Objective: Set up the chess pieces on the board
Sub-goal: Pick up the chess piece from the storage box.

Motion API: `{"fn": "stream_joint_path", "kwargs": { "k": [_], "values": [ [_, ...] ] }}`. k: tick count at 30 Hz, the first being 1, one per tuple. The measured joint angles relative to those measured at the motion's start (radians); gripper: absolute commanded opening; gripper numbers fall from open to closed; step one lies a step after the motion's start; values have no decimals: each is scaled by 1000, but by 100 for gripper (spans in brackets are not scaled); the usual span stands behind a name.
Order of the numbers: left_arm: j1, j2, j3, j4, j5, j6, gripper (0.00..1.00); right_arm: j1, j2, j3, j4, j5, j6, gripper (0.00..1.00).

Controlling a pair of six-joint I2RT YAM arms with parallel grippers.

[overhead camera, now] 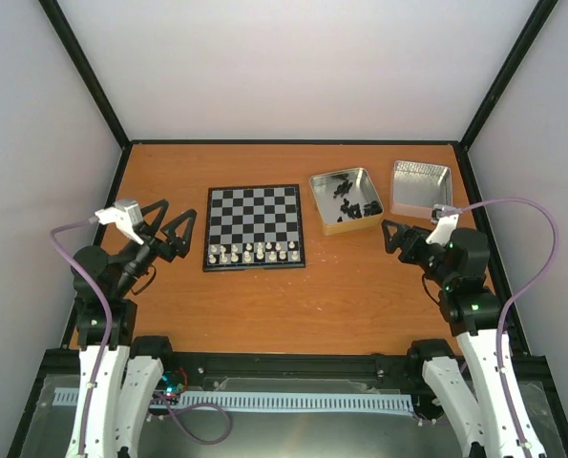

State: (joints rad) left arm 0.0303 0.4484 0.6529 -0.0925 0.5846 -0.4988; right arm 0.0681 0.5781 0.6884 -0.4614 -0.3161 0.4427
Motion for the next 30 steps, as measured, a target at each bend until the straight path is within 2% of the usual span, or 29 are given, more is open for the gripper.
{"fn": "stream_joint_path", "kwargs": {
  "k": [6, 12, 20, 25, 30],
  "values": [
    [0, 16, -17, 39, 28, 6, 100, 0, 76, -7, 23, -19, 33, 92],
    [0, 53, -37, 126, 52, 3, 100, 1, 252, -6, 112, -67, 56, 87],
    [-1, 297, -58, 278, 50, -50, 100, 42, 541, 35, 256, -57, 124, 74],
    [-1, 436, -37, 270, 14, -84, 100, 134, 735, 159, 271, 77, 207, 56],
    [-1, 472, -28, 244, -22, -140, 100, 215, 979, 398, 199, 198, 286, 54]
  ]
}}
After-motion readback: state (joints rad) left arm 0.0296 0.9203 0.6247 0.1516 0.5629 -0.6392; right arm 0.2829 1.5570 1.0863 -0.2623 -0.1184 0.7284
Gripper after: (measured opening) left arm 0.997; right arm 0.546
